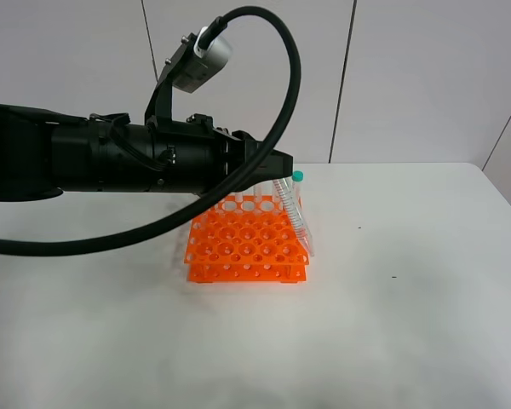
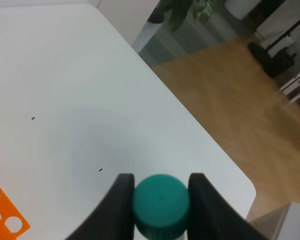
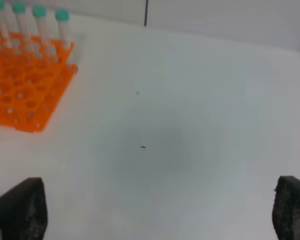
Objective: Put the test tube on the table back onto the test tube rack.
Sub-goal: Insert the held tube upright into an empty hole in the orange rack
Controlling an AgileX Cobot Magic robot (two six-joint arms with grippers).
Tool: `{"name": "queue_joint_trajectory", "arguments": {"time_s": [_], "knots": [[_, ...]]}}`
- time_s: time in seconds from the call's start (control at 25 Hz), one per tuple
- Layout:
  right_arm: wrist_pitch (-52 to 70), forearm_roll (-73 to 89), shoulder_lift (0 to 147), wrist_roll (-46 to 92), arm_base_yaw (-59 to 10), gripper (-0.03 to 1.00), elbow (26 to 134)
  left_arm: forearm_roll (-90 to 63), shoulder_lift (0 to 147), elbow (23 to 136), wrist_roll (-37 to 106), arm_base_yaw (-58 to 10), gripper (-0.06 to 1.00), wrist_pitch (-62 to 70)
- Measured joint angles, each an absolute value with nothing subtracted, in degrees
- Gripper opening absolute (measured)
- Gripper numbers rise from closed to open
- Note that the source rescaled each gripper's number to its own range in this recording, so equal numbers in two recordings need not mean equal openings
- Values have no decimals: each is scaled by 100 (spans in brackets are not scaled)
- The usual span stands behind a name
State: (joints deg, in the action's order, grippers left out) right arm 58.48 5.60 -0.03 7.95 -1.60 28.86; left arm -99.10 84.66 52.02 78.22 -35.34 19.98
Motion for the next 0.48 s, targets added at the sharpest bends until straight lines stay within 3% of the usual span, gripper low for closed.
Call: {"name": "queue_joint_trajectory", "arguments": {"time_s": [0.48], "knots": [[5848,565,-37,795,-207,100,2886,-9899,7555,5222,7749,-3534,0,1795]]}}
